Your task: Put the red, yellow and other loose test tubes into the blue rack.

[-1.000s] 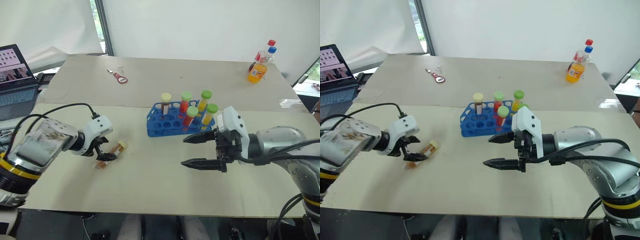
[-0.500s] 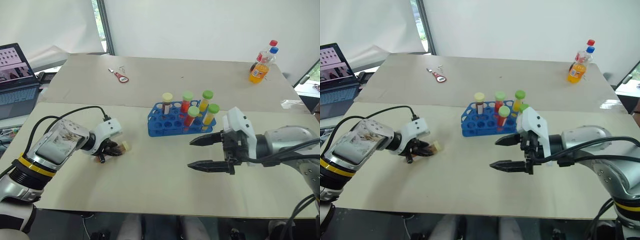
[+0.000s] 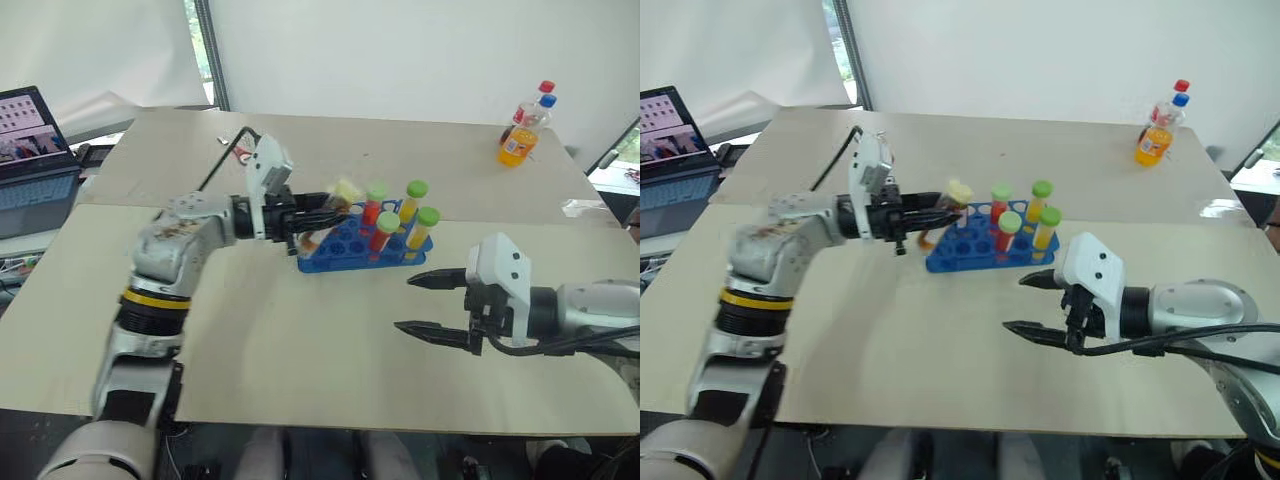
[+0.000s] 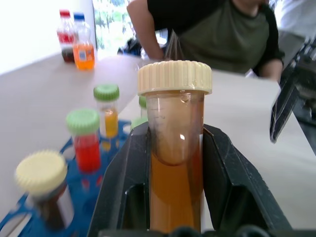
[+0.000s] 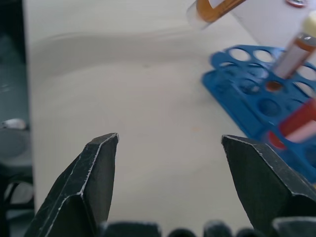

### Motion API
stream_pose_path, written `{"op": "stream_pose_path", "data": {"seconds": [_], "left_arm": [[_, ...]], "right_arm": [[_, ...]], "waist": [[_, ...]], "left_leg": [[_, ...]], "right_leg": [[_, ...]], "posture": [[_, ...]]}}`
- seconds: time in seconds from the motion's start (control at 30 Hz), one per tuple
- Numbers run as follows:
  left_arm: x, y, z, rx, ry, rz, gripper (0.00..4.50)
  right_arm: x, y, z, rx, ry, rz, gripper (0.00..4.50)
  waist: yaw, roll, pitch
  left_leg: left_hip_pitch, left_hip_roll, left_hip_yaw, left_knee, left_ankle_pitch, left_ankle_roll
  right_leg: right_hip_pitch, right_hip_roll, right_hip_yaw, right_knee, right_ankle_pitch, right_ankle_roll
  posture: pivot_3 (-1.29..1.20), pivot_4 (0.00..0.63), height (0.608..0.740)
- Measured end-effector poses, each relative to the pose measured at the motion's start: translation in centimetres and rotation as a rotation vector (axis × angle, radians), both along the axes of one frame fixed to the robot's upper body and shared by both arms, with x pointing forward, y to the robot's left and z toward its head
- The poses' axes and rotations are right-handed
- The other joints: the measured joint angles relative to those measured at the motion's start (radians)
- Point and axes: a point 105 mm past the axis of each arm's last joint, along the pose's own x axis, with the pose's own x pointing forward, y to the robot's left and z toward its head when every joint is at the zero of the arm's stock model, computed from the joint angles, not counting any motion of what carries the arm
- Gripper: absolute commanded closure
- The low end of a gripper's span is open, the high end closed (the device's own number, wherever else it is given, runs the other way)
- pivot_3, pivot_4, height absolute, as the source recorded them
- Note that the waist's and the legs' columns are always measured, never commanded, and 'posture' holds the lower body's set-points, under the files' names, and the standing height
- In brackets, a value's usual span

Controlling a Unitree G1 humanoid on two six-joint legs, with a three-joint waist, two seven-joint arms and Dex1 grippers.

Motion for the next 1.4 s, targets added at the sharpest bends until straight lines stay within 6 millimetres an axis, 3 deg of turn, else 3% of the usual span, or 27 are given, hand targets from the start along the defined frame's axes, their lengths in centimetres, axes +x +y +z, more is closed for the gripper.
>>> {"op": "stream_pose_path", "data": {"seconds": [0.23, 0.53, 0.77, 0.97, 1.4], "left_arm": [[2.5, -0.9, -2.9, -0.053, -0.014, 0.08, 3.59], [4.0, -2.9, -4.6, -0.079, -0.03, 0.105, 3.59], [4.4, -3.9, -4.7, -0.094, -0.062, 0.114, 3.59], [4.9, -3.7, -5.1, -0.102, -0.08, 0.155, 3.59], [5.1, -4.3, -5.3, -0.143, -0.076, 0.189, 3.61]], "right_arm": [[-0.2, 0.1, 0.4, 0.009, -0.012, -0.062, 0.77], [-0.5, -0.5, 0.1, 0.012, 0.025, -0.117, 0.77], [-0.7, -0.6, 0.0, 0.027, 0.051, -0.144, 0.77], [-0.6, -0.6, 0.1, 0.036, 0.044, -0.164, 0.77], [0.6, -1.3, 1.3, 0.08, -0.023, -0.274, 0.77]], "waist": [[0.008, 0.0, 0.0], [0.014, 0.0, 0.0], [0.014, 0.0, 0.0], [0.015, 0.0, 0.0], [0.014, 0.0, 0.0]], "left_leg": [[-0.001, -0.001, 0.0, 0.0, 0.0, 0.0], [-0.001, -0.002, -0.001, 0.0, 0.0, 0.0], [-0.001, -0.002, -0.003, 0.0, 0.0, 0.0], [-0.001, -0.002, -0.003, 0.0, 0.0, 0.0], [-0.001, -0.003, -0.004, 0.0, 0.0, 0.0]], "right_leg": [[0.001, -0.001, 0.0, -0.002, 0.0, 0.0], [0.001, -0.001, -0.001, -0.003, 0.0, 0.001], [0.002, -0.001, -0.001, -0.002, 0.0, 0.001], [0.002, -0.001, -0.001, -0.002, 0.0, 0.001], [0.002, -0.001, -0.001, -0.002, 0.0, 0.001]], "posture": [[0.0, 0.15, 0.74], [0.0, 0.15, 0.74], [0.0, 0.15, 0.74], [0.0, 0.15, 0.74], [0.0, 0.15, 0.74]]}}
